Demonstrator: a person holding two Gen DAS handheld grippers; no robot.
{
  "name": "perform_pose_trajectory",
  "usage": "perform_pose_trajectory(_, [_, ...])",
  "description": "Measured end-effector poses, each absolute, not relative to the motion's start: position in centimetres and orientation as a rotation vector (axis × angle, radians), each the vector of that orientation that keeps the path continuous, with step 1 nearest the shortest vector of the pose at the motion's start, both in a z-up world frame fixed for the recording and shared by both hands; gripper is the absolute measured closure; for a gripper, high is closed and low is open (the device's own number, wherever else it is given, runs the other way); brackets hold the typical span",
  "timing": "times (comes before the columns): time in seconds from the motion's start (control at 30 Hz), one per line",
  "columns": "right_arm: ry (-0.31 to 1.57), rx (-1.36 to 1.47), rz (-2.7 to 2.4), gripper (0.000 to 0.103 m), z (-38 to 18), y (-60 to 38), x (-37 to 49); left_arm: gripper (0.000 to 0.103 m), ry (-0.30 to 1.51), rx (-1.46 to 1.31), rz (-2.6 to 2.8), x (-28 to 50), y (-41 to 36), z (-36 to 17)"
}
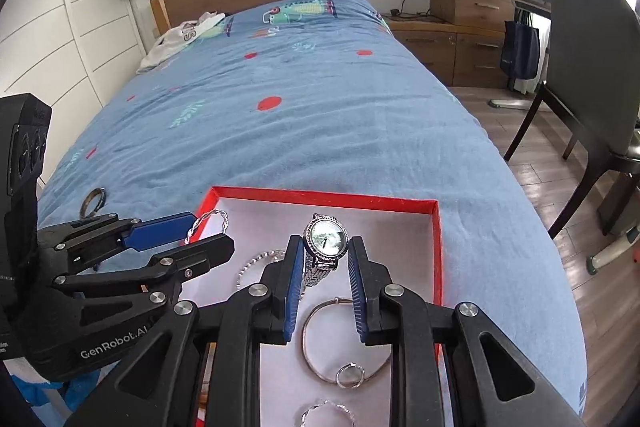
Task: Organize jewelry
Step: 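Carry the hoop and wristwatch into the red box and release both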
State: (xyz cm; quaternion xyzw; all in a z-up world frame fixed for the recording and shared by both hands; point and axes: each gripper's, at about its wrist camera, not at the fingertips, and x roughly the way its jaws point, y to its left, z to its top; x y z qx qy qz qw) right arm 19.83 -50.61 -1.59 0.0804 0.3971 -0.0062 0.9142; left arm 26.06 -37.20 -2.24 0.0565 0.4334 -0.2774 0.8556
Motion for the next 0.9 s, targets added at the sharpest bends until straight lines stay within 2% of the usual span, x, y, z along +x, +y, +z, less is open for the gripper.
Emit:
perform_pose_trajectory(0.4, [1.01, 0.127, -0.046, 0.081, -5.5, -51.5, 22.9, 0.065, 1.033, 0.111, -0.518, 28.1, -38.4, -6.4])
perform_pose_trajectory(0.9, [1.044, 0.065, -0.031, 0.08, -6.0, -51.3, 22.8, 0.064, 1.039, 0.125, -0.498, 28.0, -38.6, -6.7])
